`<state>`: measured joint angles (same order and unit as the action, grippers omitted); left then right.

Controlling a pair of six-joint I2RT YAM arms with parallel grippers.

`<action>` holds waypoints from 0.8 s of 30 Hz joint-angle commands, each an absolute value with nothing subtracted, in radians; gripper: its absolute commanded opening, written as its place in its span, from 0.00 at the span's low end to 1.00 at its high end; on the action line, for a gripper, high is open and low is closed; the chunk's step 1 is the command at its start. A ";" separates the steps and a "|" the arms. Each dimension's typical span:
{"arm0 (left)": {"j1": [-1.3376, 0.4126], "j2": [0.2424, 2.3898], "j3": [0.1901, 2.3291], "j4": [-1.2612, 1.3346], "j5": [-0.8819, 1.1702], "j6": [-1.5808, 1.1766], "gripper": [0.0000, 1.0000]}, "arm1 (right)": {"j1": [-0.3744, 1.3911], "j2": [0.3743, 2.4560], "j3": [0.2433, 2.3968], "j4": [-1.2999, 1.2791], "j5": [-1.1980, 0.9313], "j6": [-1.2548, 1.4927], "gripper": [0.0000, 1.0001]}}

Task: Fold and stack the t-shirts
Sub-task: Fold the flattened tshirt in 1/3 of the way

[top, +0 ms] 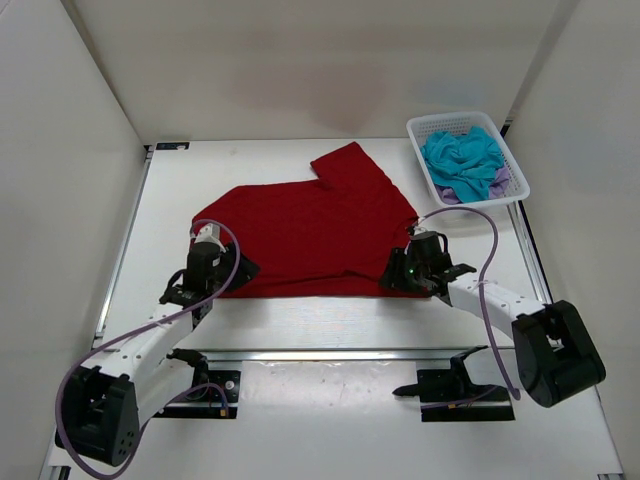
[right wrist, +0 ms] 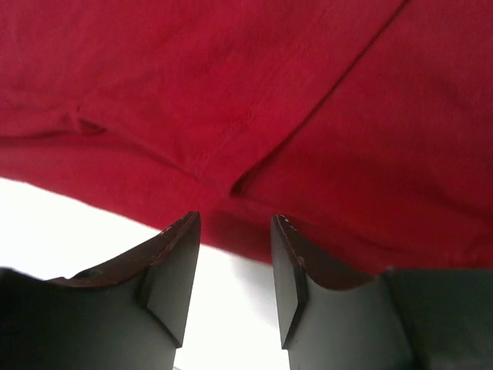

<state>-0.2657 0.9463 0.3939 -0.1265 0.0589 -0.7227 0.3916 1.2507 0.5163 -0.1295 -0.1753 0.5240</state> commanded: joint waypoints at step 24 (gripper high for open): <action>-0.293 0.930 0.293 0.020 0.023 -0.729 0.53 | 0.344 1.431 0.626 0.008 -0.222 0.526 0.11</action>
<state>-0.3069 0.9287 0.3027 -0.0055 0.0265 -0.7322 0.3576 1.4128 0.5892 -0.0280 -0.2092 0.5262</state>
